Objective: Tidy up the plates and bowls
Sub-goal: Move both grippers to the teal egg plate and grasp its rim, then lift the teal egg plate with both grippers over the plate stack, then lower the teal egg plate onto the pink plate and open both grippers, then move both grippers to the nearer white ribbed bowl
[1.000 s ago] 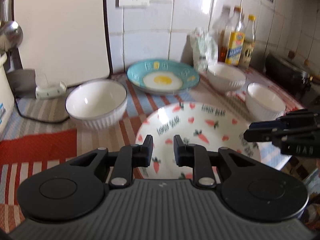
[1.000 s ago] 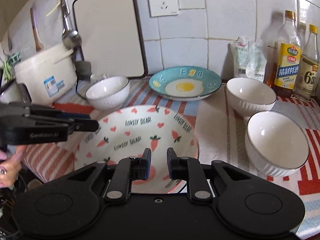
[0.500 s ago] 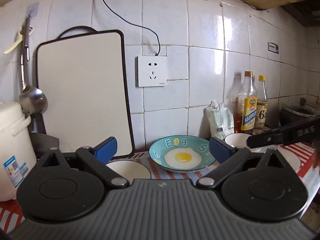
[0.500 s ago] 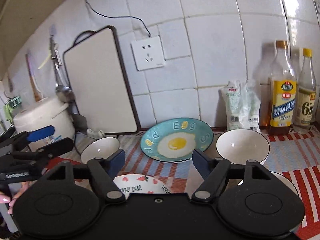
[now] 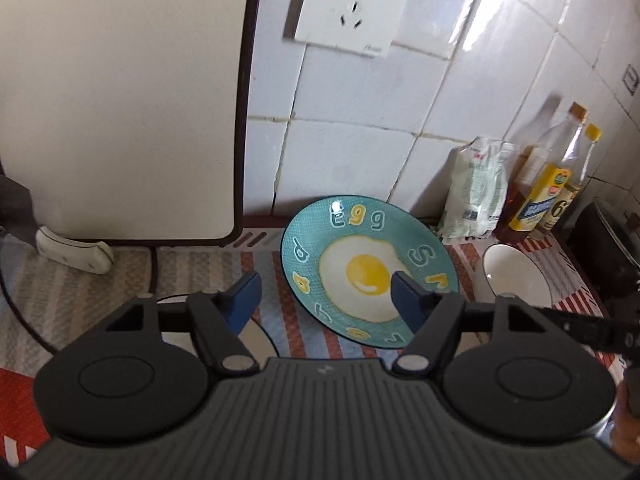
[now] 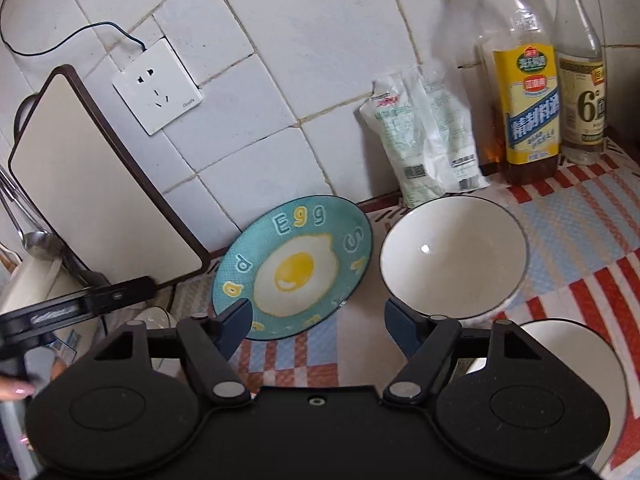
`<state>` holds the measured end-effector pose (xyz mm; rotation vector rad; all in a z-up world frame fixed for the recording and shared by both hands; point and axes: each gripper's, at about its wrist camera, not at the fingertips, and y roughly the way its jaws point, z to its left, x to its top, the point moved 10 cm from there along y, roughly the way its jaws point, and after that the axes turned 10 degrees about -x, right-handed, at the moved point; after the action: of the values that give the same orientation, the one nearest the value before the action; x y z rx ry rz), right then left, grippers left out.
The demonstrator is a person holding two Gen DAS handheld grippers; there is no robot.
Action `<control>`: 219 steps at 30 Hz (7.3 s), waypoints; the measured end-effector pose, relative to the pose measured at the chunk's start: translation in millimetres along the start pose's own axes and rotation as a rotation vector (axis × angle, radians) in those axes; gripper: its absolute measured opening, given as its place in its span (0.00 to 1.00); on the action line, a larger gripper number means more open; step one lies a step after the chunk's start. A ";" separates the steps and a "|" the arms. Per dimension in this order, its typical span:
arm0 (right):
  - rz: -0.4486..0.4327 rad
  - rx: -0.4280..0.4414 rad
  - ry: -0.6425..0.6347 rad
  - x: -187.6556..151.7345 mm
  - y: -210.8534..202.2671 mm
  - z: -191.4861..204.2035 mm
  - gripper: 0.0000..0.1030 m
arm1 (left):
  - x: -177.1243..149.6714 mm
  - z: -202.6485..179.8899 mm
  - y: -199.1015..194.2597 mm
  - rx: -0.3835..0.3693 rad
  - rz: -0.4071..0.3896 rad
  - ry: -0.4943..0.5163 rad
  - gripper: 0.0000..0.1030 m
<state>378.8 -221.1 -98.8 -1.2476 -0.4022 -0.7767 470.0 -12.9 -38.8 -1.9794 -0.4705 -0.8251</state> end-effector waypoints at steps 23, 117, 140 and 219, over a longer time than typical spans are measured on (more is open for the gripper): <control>0.118 -0.016 0.063 -13.2 99.7 11.6 0.49 | -0.7 43.5 106.6 0.162 0.194 -0.156 0.25; 0.140 0.203 -0.042 -159.9 -102.1 14.2 0.27 | -187.5 -30.4 -122.5 0.057 -0.093 0.150 0.17; -0.065 -0.003 -0.387 -143.6 -120.1 18.1 0.36 | -193.3 -25.0 -108.1 0.184 -0.144 0.256 0.24; -0.328 -0.049 -0.472 -77.1 -52.3 -113.5 1.00 | -129.8 -220.0 96.4 -0.108 0.191 0.215 0.21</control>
<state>273.3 -311.1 -147.2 -1.4291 -0.9963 -0.7645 357.7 -251.4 -109.8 -1.9693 -0.1115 -0.9446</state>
